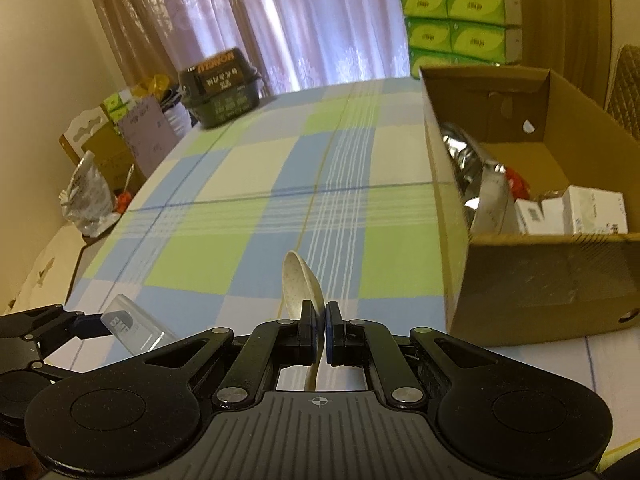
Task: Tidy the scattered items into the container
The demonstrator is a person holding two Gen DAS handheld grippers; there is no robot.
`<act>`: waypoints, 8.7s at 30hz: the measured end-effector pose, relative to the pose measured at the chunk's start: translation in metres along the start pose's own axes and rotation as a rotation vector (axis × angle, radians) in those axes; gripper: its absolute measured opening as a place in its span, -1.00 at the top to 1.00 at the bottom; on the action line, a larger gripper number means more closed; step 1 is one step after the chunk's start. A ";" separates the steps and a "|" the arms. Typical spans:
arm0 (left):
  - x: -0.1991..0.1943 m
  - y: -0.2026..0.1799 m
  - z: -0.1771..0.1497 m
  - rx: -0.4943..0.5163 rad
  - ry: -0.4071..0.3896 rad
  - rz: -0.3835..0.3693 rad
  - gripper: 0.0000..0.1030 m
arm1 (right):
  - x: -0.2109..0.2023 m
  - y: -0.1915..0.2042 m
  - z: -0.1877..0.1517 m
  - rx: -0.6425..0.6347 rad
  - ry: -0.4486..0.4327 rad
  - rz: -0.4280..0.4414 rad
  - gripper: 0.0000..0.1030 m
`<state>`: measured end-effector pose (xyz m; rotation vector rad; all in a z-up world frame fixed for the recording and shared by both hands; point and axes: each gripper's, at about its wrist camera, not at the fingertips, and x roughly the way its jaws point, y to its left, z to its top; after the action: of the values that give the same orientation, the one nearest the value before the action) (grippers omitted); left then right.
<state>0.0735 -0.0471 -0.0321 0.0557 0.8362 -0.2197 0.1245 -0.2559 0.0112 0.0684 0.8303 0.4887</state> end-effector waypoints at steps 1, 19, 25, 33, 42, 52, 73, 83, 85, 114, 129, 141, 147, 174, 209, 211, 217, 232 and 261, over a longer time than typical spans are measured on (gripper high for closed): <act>-0.001 -0.001 0.001 0.001 -0.001 0.000 -0.60 | -0.002 -0.001 0.001 0.001 -0.006 0.001 0.88; -0.007 -0.047 0.051 0.060 -0.064 -0.074 -0.60 | -0.077 -0.047 0.022 0.085 -0.151 -0.060 0.88; -0.003 -0.070 0.068 0.094 -0.081 -0.110 -0.60 | -0.095 -0.071 0.030 0.107 -0.188 -0.125 0.88; -0.001 -0.097 0.088 0.121 -0.107 -0.149 -0.60 | -0.108 -0.099 0.028 0.120 -0.201 -0.184 0.88; 0.002 -0.124 0.110 0.148 -0.137 -0.196 -0.60 | -0.114 -0.122 0.032 0.136 -0.214 -0.209 0.88; 0.009 -0.144 0.132 0.172 -0.165 -0.235 -0.60 | -0.114 -0.139 0.045 0.136 -0.231 -0.221 0.88; 0.051 -0.182 0.160 0.261 -0.125 -0.274 -0.60 | -0.095 -0.168 0.083 0.130 -0.248 -0.218 0.88; 0.065 -0.185 0.170 0.252 -0.114 -0.279 -0.60 | -0.085 -0.178 0.099 0.111 -0.247 -0.228 0.88; 0.068 -0.185 0.172 0.246 -0.113 -0.281 -0.60 | -0.083 -0.180 0.102 0.109 -0.247 -0.229 0.88; 0.107 -0.183 0.193 0.287 -0.097 -0.297 -0.60 | -0.045 -0.191 0.133 0.071 -0.211 -0.226 0.88; 0.120 -0.189 0.196 0.347 -0.098 -0.323 -0.60 | -0.034 -0.200 0.139 0.078 -0.201 -0.223 0.88; 0.128 -0.192 0.198 0.345 -0.091 -0.319 -0.61 | -0.028 -0.203 0.140 0.083 -0.195 -0.222 0.88; 0.132 -0.188 0.201 0.307 -0.108 -0.280 -0.84 | -0.029 -0.205 0.141 0.081 -0.196 -0.225 0.88; 0.120 -0.158 0.178 0.239 -0.085 -0.267 -0.84 | -0.019 -0.195 0.150 0.111 -0.198 -0.144 0.86; 0.030 -0.130 0.106 -0.062 -0.085 -0.195 -0.97 | -0.122 -0.169 0.054 0.217 -0.215 -0.221 -1.00; 0.022 -0.127 0.098 -0.100 -0.083 -0.198 -0.97 | -0.132 -0.160 0.046 0.193 -0.258 -0.248 -1.00; 0.000 -0.125 0.081 -0.158 -0.081 -0.194 -0.98 | -0.148 -0.140 0.029 0.153 -0.264 -0.277 -1.00; -0.038 -0.150 0.063 -0.234 -0.042 -0.096 -0.98 | -0.181 -0.119 -0.012 0.121 -0.146 -0.293 -1.00; -0.036 -0.160 0.059 -0.216 -0.030 -0.070 -0.98 | -0.169 -0.111 -0.008 0.128 -0.086 -0.258 -1.00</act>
<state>0.0590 -0.2047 0.0402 -0.1789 0.8287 -0.1949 0.0654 -0.4303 0.0949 0.0985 0.7726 0.1887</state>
